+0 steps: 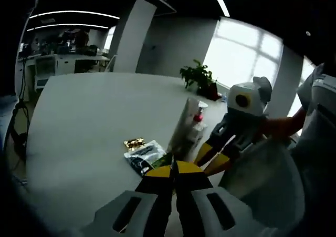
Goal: Arrange the skincare products in the storage area until every visible bottle or jar stands upright without overlapping.
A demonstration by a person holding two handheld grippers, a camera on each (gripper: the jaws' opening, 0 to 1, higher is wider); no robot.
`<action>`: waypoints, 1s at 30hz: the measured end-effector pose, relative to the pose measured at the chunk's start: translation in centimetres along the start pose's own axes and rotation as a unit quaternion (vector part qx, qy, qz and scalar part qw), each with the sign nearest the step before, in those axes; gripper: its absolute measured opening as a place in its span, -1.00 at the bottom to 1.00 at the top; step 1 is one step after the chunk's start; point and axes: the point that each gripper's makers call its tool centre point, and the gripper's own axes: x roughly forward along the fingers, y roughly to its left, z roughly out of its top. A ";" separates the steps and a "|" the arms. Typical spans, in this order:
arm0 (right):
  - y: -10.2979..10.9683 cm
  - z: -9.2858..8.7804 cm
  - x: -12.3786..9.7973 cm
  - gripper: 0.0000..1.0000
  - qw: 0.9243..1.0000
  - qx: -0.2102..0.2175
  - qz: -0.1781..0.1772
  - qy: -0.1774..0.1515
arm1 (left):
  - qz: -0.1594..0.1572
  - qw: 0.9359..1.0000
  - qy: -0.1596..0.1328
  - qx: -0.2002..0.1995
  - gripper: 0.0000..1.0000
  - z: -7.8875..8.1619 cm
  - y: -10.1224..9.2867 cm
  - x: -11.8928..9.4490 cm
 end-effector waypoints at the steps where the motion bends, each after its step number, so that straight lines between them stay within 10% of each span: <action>1: -0.1 -0.1 0.1 -0.80 1.000 -0.002 -0.002 0.001 | 0.000 1.000 0.002 -0.001 -1.00 -0.2 0.2 0.2; 30: -0.2 -3.1 4.9 -0.78 0.990 -0.116 0.012 0.081 | 0.006 0.988 0.096 -0.119 -1.00 -7.4 4.7 4.1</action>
